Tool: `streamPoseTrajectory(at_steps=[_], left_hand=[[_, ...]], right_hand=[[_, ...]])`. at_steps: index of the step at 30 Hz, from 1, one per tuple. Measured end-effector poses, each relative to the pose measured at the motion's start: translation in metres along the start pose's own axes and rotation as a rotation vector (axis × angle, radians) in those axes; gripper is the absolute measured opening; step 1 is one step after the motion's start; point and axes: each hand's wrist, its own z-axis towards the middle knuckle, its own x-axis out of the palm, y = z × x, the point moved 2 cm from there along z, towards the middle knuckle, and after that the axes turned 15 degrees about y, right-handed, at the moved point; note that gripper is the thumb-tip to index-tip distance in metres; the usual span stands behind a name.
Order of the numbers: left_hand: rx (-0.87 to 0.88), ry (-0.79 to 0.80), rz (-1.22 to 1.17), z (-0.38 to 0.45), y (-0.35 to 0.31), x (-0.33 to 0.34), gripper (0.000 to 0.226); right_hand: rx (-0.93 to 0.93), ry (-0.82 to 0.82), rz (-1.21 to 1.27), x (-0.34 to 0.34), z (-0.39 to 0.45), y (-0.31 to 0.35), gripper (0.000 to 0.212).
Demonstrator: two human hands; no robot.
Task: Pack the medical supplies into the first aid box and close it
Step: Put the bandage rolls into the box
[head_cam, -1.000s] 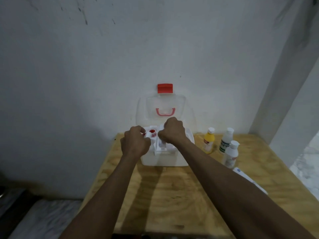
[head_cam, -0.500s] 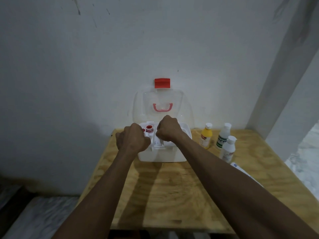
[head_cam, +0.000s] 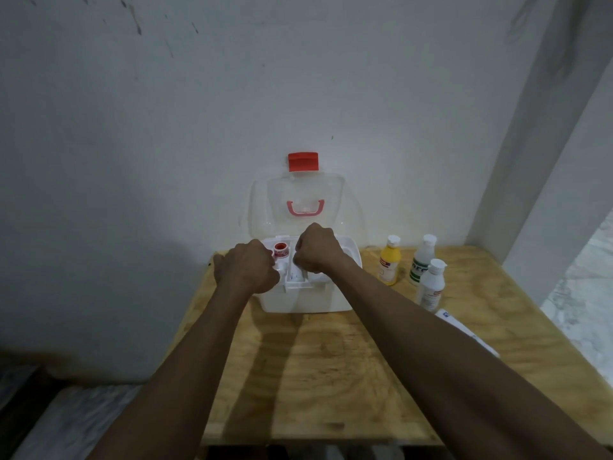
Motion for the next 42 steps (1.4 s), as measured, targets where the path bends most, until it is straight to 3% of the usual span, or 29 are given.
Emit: streamPoseTrajectory(at_steps=[7,12,17,21,24,27,30,36,42], left_hand=[[0.030,-0.009,-0.051,-0.011,-0.002,-0.004,0.032],[0.124,-0.251,-0.305,-0.030,-0.011,-0.007,0.042],[0.265,-0.371,-0.463,-0.071,-0.051,0.008,0.040],[0.356,-0.205,-0.549,-0.101,-0.100,0.041,0.034],[0.358,-0.022,-0.532,-0.107,-0.139,0.074,0.036],[0.343,0.168,-0.522,-0.103,-0.175,0.108,0.045],[0.341,0.266,-0.550,-0.103,-0.203,0.127,0.051],[0.259,0.235,-0.635,-0.099,-0.224,0.130,0.042],[0.210,0.355,-0.885,-0.090,-0.218,0.132,0.029]], right_hand=[[-0.004,-0.011,0.026,-0.004,-0.006,0.000,0.019],[-0.058,-0.081,0.133,-0.028,-0.045,-0.005,0.031],[-0.068,-0.151,0.255,-0.052,-0.113,-0.049,0.021],[0.069,-0.097,0.143,-0.058,-0.172,-0.112,0.011],[0.261,-0.121,-0.005,-0.052,-0.188,-0.168,0.018],[0.405,-0.115,0.021,-0.041,-0.197,-0.208,0.031],[0.405,-0.082,0.096,-0.034,-0.200,-0.225,0.035],[0.352,-0.078,0.257,-0.021,-0.200,-0.225,0.040],[0.289,-0.070,0.495,-0.019,-0.204,-0.223,0.031]])
